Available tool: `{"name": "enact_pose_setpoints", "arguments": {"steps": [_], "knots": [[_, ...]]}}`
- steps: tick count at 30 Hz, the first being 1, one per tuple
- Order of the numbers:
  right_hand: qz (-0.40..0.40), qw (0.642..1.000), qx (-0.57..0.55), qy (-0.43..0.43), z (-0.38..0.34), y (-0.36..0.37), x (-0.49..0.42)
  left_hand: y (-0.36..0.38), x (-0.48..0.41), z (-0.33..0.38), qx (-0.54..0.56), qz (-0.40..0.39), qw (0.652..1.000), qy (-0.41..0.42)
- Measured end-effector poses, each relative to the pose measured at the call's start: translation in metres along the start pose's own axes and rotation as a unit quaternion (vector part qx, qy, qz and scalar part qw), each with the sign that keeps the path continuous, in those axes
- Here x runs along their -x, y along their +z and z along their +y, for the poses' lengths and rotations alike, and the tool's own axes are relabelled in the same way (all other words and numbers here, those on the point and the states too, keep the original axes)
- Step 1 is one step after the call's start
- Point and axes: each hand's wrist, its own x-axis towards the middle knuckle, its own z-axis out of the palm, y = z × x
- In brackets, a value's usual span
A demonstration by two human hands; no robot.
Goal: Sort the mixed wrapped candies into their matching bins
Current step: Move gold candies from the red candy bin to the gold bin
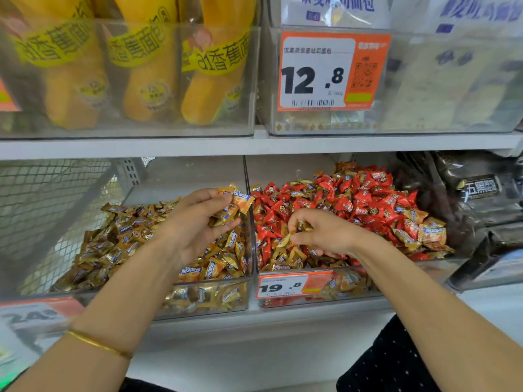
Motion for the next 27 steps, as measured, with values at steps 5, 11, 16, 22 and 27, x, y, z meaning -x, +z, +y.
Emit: {"name": "enact_pose_setpoints", "arguments": {"steps": [5,11,16,22,27], "knots": [[0.007,0.998,0.047,-0.050,-0.002,0.006,-0.007,-0.001,0.000,0.000,-0.001,-0.004,1.000,-0.002],[0.023,0.999,0.019,-0.035,0.000,-0.002,-0.002,-0.001,-0.002,0.001,0.001,-0.004,1.000,-0.001],[-0.028,0.998,0.057,-0.011,0.007,-0.016,0.008,-0.001,-0.001,0.000,0.003,-0.001,1.000,0.001],[-0.029,0.996,0.085,0.009,0.015,-0.009,0.003,0.001,-0.002,0.000,-0.001,0.003,1.000,0.007],[0.001,0.998,0.057,-0.005,0.014,-0.014,0.006,0.001,-0.002,-0.001,0.000,-0.002,1.000,0.006]]}}
